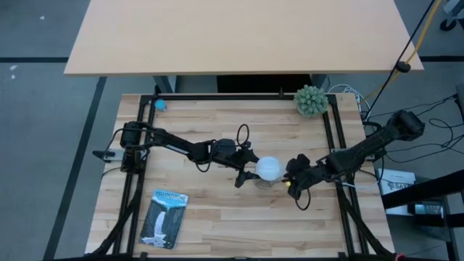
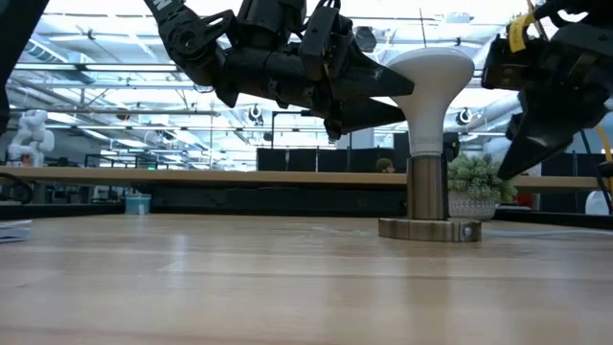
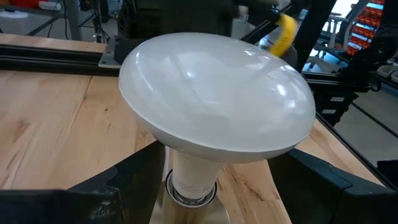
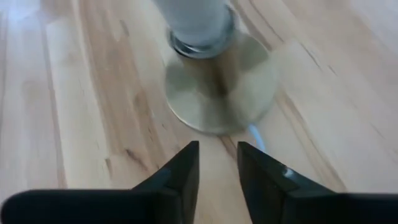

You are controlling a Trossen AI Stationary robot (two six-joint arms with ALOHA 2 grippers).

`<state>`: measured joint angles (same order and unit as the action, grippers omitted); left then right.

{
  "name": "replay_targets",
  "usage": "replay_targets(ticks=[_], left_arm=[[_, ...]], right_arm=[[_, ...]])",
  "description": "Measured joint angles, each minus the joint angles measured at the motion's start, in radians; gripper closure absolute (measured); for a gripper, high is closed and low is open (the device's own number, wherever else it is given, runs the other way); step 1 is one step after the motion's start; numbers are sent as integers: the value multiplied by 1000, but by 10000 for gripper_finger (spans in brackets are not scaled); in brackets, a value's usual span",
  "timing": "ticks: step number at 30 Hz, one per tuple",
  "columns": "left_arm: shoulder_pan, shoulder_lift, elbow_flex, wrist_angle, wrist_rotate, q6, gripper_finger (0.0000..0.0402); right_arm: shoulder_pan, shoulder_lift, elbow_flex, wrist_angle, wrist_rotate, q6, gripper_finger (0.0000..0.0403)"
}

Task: Screw lightbulb
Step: Insert the lightbulb into the bronze lamp socket

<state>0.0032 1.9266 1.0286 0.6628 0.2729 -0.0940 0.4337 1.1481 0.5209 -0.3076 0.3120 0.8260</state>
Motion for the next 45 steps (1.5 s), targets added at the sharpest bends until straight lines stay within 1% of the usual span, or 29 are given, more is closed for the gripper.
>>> replay_targets(ticks=[4,8,11,13,15,16,19,21,23,25,27,29,32,34,36,38,41,45], left_arm=[[0,0,0,0,0,0,117],[0,0,0,0,0,0,117],[0,0,0,0,1,0,117],[0,0,0,0,1,0,117],[-2,0,0,0,1,0,117],[-4,0,0,0,1,0,117],[-6,0,0,0,6,2,117],[-8,0,0,0,6,2,117],[-9,0,0,0,6,2,117],[-10,0,0,0,6,9,117],[-10,0,0,0,6,17,117],[-10,0,0,0,6,18,117],[-10,0,0,0,6,18,117],[-10,0,0,0,5,18,117],[-10,0,0,0,5,18,117],[-10,0,0,0,2,17,117],[-15,0,0,0,-2,17,117],[-19,0,0,0,-2,17,117]], right_arm=[[1,-48,0,-145,-4,86,346],[0,-47,0,-248,-56,174,392],[0,-33,-8,-298,-58,240,397],[0,-19,-17,-319,-31,280,394],[9,-8,-23,-315,55,298,395],[18,-7,-23,-291,125,296,397],[55,-16,-23,-223,380,270,401],[78,-33,-23,-199,516,265,401],[96,-45,-23,-201,597,262,402],[99,-51,-23,-198,654,240,402],[83,-61,-23,-181,660,196,402],[61,-67,-23,-139,641,142,402],[28,-77,-23,-46,545,26,403],[11,-79,-23,11,506,-52,403],[-5,-88,-23,15,500,-100,403],[-32,-113,-23,-30,501,-109,403],[-68,-188,-57,-98,502,-95,403],[-97,-376,-188,-53,466,-114,403]])
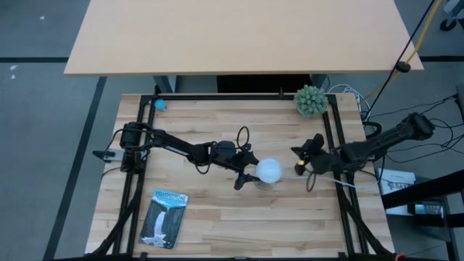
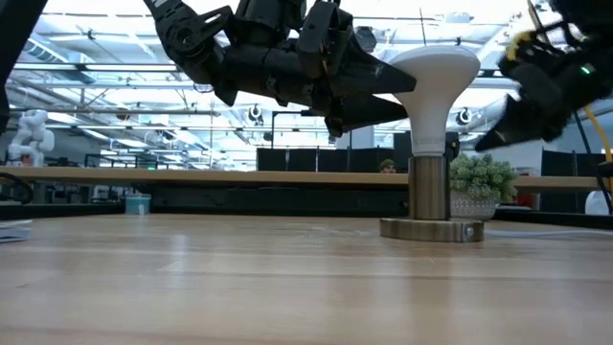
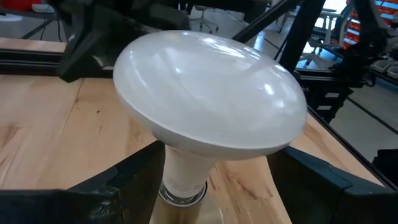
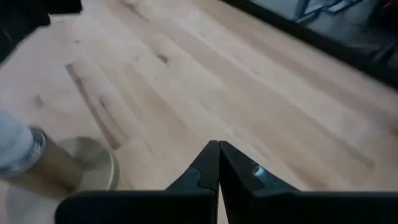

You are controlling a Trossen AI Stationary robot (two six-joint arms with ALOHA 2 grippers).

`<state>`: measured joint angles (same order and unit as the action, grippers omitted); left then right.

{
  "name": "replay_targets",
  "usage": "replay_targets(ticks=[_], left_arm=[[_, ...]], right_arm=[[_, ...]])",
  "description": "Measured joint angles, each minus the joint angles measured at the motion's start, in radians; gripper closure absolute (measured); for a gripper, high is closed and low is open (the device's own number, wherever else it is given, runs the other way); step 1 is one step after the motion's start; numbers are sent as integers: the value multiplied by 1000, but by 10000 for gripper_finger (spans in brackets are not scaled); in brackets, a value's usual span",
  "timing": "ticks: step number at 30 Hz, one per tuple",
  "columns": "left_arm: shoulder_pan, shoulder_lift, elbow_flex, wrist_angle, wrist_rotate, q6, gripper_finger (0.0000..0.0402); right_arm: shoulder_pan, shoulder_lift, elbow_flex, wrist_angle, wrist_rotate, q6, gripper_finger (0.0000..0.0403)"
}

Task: Screw lightbulb
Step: Insert the lightbulb into the bronze lamp socket

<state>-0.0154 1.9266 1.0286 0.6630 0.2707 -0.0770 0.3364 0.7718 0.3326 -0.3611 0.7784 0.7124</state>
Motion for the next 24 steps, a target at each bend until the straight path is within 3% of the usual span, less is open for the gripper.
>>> replay_targets(ticks=[3,6,8,10,12,17,24], left_arm=[[0,0,0,0,0,0,117],[1,0,0,0,0,0,117],[1,0,0,0,1,-3,117],[1,0,0,0,1,-15,117],[1,0,0,0,1,-22,117],[1,0,0,0,1,-29,117],[1,0,0,1,2,-29,117]], right_arm=[[-31,-191,-116,55,-81,-24,403],[-80,-366,-203,219,-231,-143,403],[-119,-448,-233,322,-316,-250,403],[-164,-500,-241,337,-330,-322,403],[-211,-520,-248,305,-348,-350,403],[-288,-486,-295,349,-537,-282,403],[-289,-351,-319,564,-569,-256,403]])
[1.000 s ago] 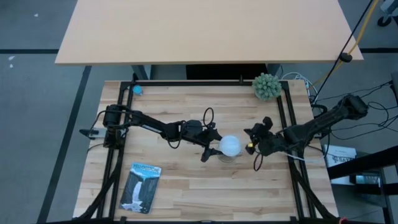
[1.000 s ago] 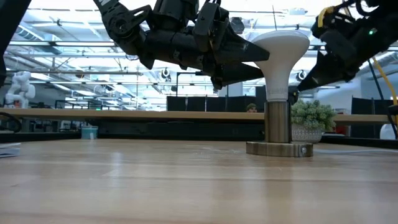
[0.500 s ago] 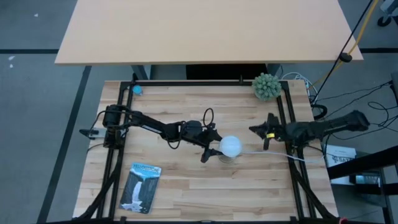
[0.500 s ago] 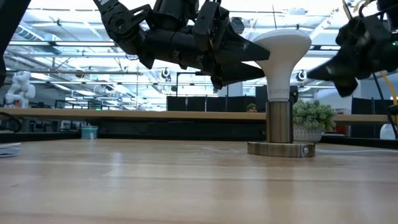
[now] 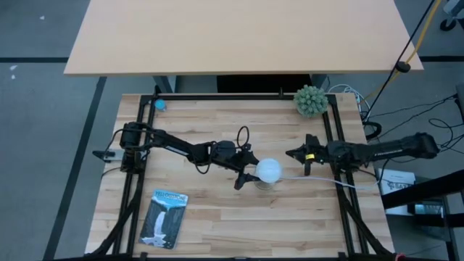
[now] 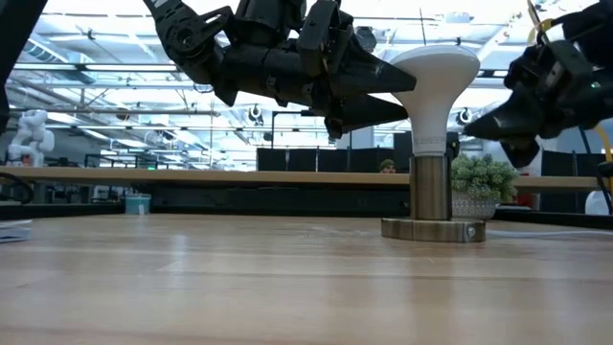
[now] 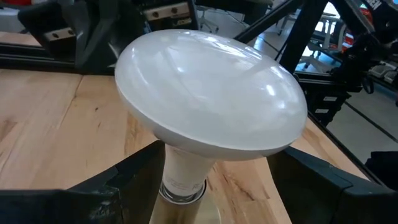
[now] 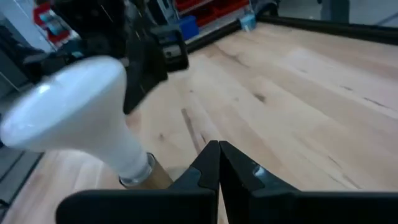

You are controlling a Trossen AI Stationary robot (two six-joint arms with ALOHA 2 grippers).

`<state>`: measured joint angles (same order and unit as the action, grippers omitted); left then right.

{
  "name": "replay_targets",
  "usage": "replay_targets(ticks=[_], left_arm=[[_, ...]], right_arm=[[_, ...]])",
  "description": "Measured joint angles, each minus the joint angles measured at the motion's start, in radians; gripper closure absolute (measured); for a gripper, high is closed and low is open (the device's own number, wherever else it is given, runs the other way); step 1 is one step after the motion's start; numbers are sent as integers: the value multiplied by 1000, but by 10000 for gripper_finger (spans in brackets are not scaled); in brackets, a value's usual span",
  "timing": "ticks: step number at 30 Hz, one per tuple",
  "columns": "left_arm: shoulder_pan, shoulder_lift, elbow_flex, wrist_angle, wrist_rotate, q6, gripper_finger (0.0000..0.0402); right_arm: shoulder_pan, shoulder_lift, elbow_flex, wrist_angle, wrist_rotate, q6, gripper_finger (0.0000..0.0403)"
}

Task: Screw lightbulb
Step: Insert the lightbulb into the bronze lamp socket

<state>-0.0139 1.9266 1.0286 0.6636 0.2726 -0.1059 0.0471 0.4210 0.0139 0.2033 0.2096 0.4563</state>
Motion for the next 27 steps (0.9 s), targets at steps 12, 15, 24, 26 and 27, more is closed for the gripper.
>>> replay_targets(ticks=[12,15,24,26,27], left_arm=[[3,0,0,1,2,3,117],[6,0,0,2,2,3,117],[7,0,0,2,2,6,117],[7,0,0,2,2,6,117],[7,0,0,2,2,6,117]], right_arm=[[41,338,156,75,3,-85,403],[40,409,195,54,25,-110,403],[73,495,196,120,-56,-91,403],[81,497,196,139,-55,-103,403],[85,497,196,144,-55,-104,403]])
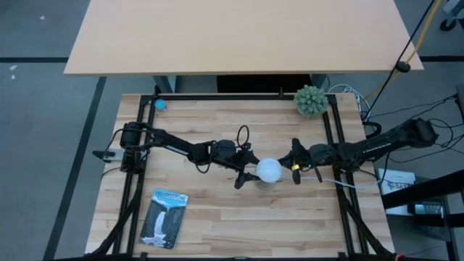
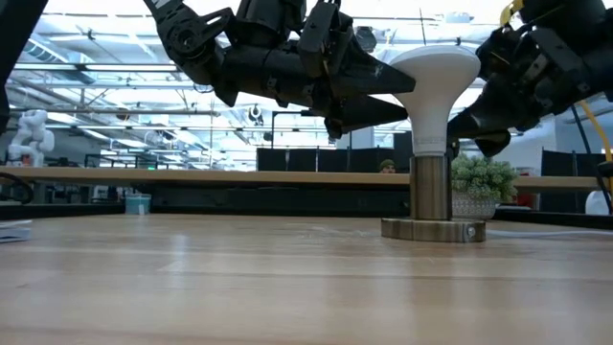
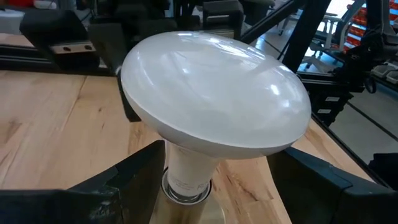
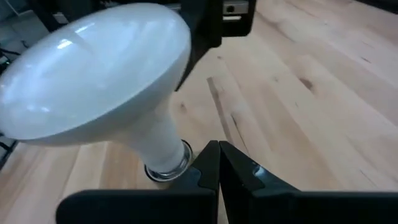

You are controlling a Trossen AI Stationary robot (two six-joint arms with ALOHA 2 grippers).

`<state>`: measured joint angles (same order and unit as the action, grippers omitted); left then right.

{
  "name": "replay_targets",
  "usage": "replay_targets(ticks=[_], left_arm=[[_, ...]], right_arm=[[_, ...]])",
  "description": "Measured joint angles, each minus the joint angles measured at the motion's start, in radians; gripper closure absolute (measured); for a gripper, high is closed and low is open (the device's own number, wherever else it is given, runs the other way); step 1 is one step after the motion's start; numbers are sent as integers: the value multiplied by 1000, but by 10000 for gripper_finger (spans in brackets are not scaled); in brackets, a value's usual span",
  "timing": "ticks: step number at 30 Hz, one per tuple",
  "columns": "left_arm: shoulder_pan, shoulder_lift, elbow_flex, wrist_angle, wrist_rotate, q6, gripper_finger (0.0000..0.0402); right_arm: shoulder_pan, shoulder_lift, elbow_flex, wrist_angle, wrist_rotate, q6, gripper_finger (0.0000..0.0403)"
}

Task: Screw lightbulb
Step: Insert the lightbulb into the bronze lamp socket

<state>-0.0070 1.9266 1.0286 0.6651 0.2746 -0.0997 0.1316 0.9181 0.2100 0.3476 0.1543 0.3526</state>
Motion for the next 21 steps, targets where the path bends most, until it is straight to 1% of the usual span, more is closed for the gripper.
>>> replay_targets(ticks=[9,13,21], left_arm=[[1,0,0,0,0,0,117],[9,0,0,0,0,-1,117],[23,0,0,0,0,-3,117]], right_arm=[[8,1,0,28,-2,1,403],[9,1,0,39,-27,2,403],[40,1,0,36,-30,28,403]])
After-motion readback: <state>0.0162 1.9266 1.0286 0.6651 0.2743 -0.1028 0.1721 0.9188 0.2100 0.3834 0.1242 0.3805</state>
